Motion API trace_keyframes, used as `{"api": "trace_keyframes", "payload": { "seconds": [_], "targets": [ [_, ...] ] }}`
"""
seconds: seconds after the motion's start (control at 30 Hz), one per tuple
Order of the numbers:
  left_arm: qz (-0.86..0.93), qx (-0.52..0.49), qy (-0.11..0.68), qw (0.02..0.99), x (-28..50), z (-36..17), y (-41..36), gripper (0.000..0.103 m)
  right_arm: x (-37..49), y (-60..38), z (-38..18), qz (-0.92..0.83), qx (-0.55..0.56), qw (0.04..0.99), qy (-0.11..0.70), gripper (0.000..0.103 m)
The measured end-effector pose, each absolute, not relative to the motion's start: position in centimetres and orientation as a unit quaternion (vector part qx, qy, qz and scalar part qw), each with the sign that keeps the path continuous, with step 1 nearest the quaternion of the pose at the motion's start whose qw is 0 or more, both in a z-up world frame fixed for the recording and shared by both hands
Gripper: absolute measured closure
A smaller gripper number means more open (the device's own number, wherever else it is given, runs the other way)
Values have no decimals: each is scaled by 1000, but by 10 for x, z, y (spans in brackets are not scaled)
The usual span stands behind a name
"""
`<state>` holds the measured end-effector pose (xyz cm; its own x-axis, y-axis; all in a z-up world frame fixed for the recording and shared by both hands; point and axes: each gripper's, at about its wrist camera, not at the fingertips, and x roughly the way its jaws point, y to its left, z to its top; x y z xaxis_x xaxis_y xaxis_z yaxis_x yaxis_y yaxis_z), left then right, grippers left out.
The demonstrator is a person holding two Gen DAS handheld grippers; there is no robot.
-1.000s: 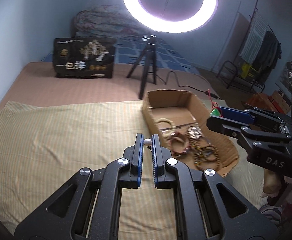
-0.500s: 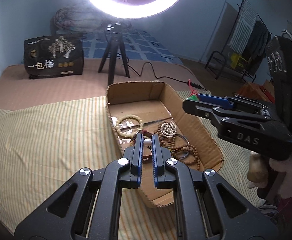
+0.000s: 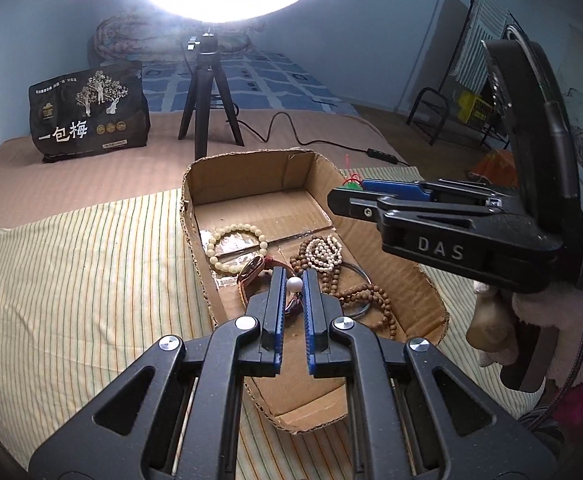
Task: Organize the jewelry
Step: 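Lower the pendant and pearl into the box and open both tools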
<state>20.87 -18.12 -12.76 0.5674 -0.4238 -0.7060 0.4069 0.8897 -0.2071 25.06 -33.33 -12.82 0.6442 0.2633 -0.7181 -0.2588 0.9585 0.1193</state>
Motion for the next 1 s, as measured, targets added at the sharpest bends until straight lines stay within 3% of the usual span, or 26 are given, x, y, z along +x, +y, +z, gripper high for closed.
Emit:
{"api": "trace_keyframes", "payload": {
  "seconds": [0.67,0.77,0.8,0.83,0.9,1.0],
  "targets": [
    [-236,-3,407,883,212,-135,-183,97,263,-334,-134,145,13,903,405,71],
    [-235,0,406,883,211,-136,-184,96,264,-334,-135,143,11,902,406,66],
    [-235,-1,406,883,211,-136,-184,90,264,-334,-135,143,11,902,407,60],
    [-235,-1,406,883,211,-136,-184,74,264,-334,-135,141,11,903,406,56],
    [-233,-4,401,886,210,-135,-184,57,263,-335,-134,137,10,905,403,45],
    [-228,0,399,888,210,-134,-184,54,263,-335,-133,132,9,906,402,41]
  ]
}}
